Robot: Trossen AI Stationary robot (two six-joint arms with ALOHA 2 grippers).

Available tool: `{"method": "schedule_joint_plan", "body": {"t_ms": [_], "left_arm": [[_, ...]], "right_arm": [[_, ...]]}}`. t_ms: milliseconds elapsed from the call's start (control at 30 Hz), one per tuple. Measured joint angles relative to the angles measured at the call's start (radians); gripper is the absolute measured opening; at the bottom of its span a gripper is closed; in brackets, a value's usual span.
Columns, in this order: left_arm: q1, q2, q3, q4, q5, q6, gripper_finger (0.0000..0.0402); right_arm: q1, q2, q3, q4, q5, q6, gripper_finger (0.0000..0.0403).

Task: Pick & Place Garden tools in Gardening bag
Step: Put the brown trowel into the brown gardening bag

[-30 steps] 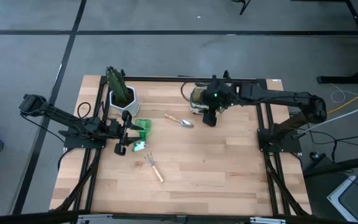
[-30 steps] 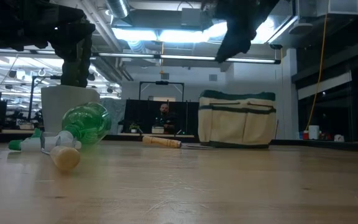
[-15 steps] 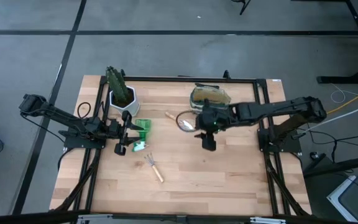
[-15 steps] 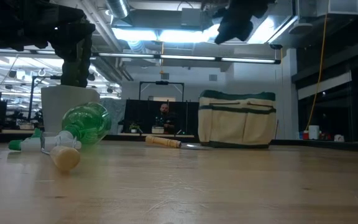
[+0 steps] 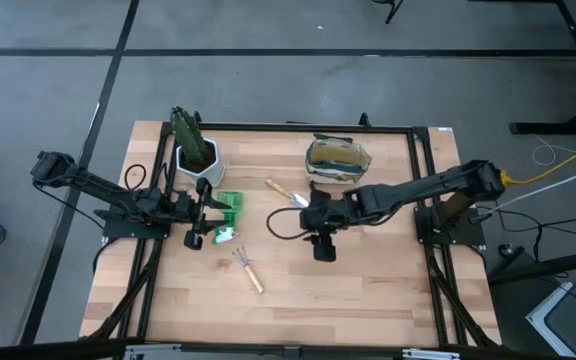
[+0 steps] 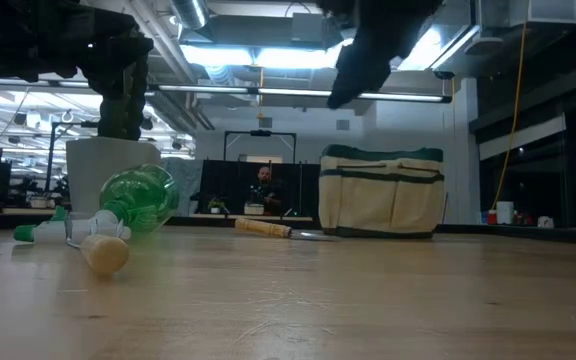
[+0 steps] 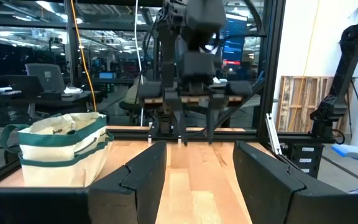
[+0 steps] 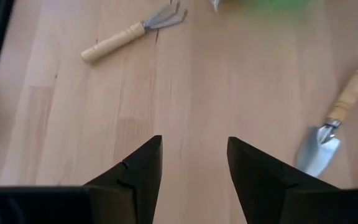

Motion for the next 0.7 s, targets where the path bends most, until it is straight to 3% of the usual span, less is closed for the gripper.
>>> {"method": "schedule_joint_plan", "body": {"t_ms": [333, 700], "left_arm": [[0.0, 0.0, 0.0, 0.0, 0.0, 0.0, 0.0182], [0.0, 0.0, 0.0, 0.0, 0.0, 0.0, 0.0182]], "right_arm": [[0.002, 0.114, -0.001, 0.092, 0.011, 0.004, 0.0183], [0.034, 0.177, -0.001, 0.185, 0.285, -0.069, 0.0183]]}}
